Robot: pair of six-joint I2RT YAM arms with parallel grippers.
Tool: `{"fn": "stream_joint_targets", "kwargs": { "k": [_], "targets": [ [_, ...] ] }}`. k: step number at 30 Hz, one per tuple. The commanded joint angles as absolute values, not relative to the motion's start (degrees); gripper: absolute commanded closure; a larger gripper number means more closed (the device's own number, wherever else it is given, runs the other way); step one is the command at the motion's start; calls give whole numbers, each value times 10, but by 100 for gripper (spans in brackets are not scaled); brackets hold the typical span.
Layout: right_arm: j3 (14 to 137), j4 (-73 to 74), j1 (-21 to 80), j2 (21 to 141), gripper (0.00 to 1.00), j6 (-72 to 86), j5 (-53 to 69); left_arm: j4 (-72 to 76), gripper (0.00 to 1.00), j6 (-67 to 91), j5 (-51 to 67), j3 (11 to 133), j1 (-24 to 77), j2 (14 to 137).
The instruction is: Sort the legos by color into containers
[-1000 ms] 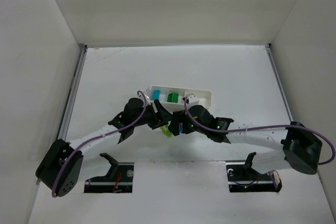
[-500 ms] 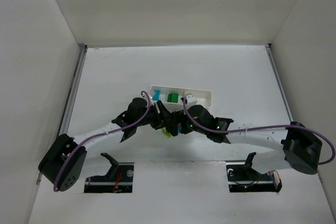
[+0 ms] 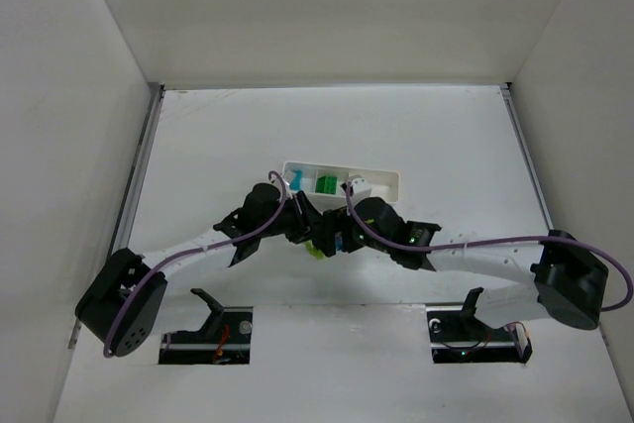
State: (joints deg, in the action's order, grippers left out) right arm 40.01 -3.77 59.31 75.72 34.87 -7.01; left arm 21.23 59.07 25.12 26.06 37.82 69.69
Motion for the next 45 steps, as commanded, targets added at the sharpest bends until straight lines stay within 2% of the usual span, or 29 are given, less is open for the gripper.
{"fn": "stream_joint_targets", "kwargs": {
  "k": [1, 5, 12, 24, 33, 37, 45],
  "targets": [
    [412, -113, 594, 737, 20, 346, -68, 243, 75, 592, 302, 292, 400, 700],
    [403, -116, 591, 727, 11, 346, -71, 243, 82, 590, 302, 294, 391, 692],
    [369, -141, 582, 694, 0, 354, -56, 259, 85, 598, 309, 294, 360, 689],
    [324, -177, 560, 609, 0, 359, -3, 293, 86, 606, 328, 295, 332, 713],
    [244, -269, 473, 518, 0, 436, 69, 377, 85, 648, 354, 273, 293, 679],
    [231, -317, 432, 533, 0, 496, 107, 438, 85, 675, 356, 257, 288, 664],
    [216, -460, 413, 598, 0, 598, 154, 541, 85, 732, 377, 231, 277, 650]
  ]
}}
